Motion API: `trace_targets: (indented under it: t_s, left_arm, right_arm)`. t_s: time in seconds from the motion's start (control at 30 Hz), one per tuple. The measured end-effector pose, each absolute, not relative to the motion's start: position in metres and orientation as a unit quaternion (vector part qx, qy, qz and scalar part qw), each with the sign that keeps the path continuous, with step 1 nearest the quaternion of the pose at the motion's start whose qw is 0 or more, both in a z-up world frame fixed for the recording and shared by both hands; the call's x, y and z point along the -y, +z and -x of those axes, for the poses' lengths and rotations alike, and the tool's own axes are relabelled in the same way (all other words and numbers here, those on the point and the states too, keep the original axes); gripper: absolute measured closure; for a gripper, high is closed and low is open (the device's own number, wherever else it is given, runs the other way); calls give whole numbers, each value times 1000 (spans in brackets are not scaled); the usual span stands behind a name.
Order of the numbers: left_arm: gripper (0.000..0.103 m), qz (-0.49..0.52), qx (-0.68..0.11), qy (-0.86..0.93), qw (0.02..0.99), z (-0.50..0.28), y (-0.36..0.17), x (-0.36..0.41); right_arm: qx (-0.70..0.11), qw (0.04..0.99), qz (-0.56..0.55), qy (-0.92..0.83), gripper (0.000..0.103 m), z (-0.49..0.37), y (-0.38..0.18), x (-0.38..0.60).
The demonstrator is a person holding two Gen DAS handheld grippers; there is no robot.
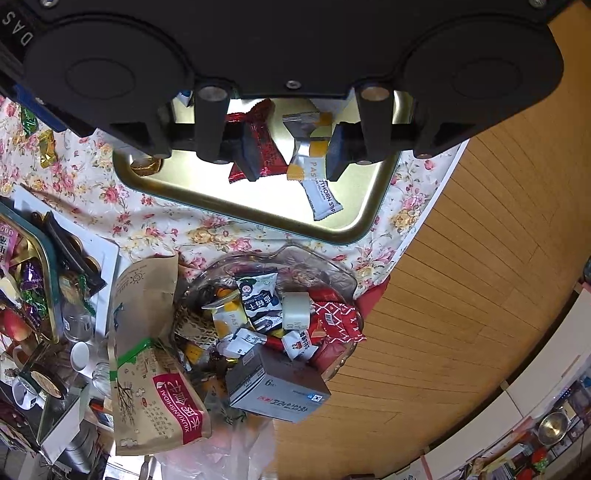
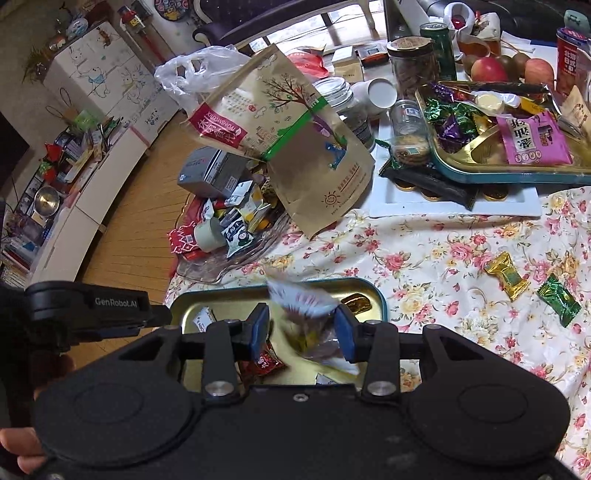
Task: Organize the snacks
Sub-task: 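Open the right gripper to drop the walnut packet into the gold tray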
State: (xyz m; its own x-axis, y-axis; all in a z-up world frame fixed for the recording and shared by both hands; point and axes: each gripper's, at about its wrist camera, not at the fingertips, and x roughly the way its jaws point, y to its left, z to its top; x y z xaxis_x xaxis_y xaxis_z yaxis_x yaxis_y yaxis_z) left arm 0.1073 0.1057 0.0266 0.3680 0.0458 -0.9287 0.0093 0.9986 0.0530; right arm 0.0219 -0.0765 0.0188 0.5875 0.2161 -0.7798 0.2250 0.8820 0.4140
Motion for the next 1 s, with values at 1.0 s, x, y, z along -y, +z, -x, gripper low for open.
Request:
trace_targets:
  t_s: [1.0]
  left_arm:
    - [54, -63, -558, -67, 825, -83, 35, -24]
  right_arm:
    - [-490, 828, -260, -77, 60, 6, 5, 149]
